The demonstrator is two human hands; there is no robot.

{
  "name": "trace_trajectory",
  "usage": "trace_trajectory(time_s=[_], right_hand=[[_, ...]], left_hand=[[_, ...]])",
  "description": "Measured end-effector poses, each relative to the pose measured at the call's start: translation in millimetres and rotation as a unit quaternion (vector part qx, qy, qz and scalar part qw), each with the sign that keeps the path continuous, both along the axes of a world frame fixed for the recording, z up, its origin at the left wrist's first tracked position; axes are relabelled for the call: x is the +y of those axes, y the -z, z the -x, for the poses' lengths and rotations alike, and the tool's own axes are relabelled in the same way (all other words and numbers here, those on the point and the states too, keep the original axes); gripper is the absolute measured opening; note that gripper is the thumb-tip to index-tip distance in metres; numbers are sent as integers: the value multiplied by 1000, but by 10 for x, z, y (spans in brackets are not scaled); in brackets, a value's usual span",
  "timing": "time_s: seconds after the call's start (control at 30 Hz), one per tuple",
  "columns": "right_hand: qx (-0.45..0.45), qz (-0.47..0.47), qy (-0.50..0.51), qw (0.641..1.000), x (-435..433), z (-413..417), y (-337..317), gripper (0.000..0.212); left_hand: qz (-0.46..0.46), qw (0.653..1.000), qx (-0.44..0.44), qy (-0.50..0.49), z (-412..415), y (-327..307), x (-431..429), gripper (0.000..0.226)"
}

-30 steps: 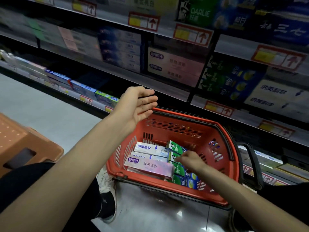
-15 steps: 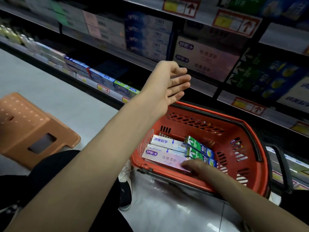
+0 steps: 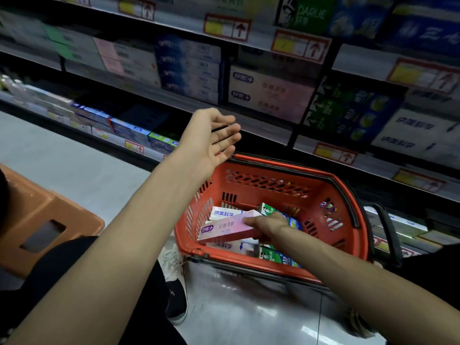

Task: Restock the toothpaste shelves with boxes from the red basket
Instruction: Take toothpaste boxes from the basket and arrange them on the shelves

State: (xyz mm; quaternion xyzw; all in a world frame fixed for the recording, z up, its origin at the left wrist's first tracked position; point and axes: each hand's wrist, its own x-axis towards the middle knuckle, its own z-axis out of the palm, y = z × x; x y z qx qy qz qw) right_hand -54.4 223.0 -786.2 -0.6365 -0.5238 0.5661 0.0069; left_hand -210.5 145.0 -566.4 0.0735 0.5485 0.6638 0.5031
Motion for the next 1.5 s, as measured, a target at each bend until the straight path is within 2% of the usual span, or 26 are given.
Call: trace_trajectory(time_s=[0.17, 0.23, 0.43, 0.53, 0.63, 0.7, 0.77, 0.87, 1.1, 1.23, 1.33, 1.4, 1.5], right_hand=[[-23, -115, -12, 993, 205, -120, -385, 46], [33, -123, 3, 992, 371, -237, -684, 47], [240, -147, 41, 959, 748, -672, -1632, 26], [324, -154, 48, 932, 862, -940, -1700, 14], [373, -135, 100, 912, 930, -1115, -1620, 13], [372, -143, 85, 913, 973, -1156, -1637, 20], [373, -147, 64, 914, 1023, -1189, -1684, 28], [376, -158, 47, 912, 1095, -1196, -1761, 30], [386, -180, 27, 904, 1223, -1072, -1683, 31], [406, -171, 79, 894, 1220, -860, -1630, 41], [414, -180, 85, 888, 1195, -721, -1671, 39], [400, -214, 87, 887, 1175, -653, -1698, 36], [322, -332, 71, 884, 1163, -598, -1690, 30]], left_hand=[[22, 1000, 2, 16, -52, 92, 134, 25], [30, 999, 11, 11, -56, 106, 178, 23], [77, 992, 76, -70, -31, 155, 301, 23], [106, 979, 114, -131, -32, 234, 376, 19], [146, 976, 126, -104, -112, 355, 439, 15], [164, 978, 116, -59, -193, 409, 476, 15], [135, 984, 106, -41, -252, 452, 538, 16], [86, 989, 106, -62, -291, 431, 603, 19], [62, 981, 175, -60, -249, 389, 665, 21], [70, 978, 175, -88, -139, 355, 716, 23], [82, 973, 183, -116, -52, 377, 773, 21], [84, 967, 198, -133, -4, 406, 836, 18], [94, 953, 245, -150, 76, 454, 947, 12]])
